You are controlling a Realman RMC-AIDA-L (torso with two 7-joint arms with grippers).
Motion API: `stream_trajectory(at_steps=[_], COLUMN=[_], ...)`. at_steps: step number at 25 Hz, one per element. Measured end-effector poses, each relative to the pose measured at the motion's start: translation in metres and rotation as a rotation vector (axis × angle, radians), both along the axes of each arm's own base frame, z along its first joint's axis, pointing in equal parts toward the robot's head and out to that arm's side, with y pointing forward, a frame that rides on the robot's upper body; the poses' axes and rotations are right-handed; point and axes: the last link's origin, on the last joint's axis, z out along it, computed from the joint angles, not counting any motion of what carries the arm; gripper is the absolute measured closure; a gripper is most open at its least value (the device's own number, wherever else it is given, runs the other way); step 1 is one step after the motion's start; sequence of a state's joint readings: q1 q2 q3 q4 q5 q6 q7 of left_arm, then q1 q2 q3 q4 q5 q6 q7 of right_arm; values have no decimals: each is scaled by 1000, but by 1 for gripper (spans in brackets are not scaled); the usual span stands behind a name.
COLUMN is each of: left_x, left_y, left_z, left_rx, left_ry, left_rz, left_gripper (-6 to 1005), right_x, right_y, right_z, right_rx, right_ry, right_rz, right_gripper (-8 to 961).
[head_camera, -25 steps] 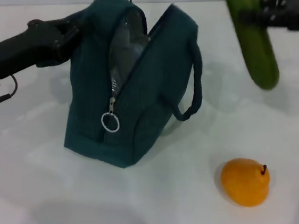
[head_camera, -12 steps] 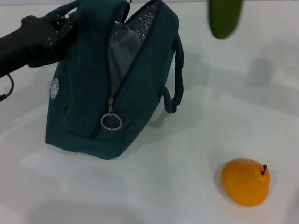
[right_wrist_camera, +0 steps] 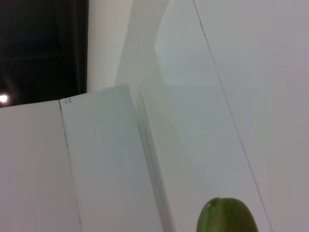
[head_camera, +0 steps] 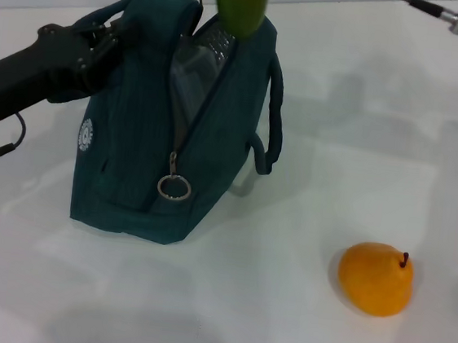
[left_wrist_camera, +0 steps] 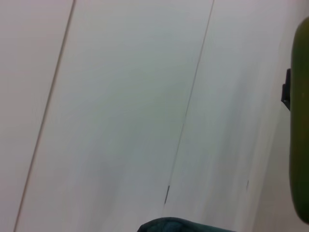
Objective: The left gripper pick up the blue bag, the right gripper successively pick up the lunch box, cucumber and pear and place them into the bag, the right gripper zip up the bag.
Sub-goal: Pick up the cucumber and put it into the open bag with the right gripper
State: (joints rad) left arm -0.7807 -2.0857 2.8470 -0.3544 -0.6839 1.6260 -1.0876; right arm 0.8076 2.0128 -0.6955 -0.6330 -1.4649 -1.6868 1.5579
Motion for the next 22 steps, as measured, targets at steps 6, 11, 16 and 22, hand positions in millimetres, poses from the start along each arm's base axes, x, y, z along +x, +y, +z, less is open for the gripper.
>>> stream_trajectory(at_steps=[6, 11, 16, 22], left_x=[1, 2, 4, 5], left_y=[1, 1, 1, 2], left_z=[0, 0, -3, -3], left_rx=[1, 5, 8, 9], left_ry=[-1, -5, -8, -8], left_rz=[-2, -5, -15, -15], left_gripper=[946, 946, 946, 946], right_x=[0, 6, 23, 32], right_y=[-3, -8, -15, -20], right_z=[-23, -47, -69, -74], right_rx=[-22, -26, 40, 119], right_ry=[-36, -106, -130, -82], right_rz=[30, 44, 52, 48], right_gripper=[365, 363, 360, 358])
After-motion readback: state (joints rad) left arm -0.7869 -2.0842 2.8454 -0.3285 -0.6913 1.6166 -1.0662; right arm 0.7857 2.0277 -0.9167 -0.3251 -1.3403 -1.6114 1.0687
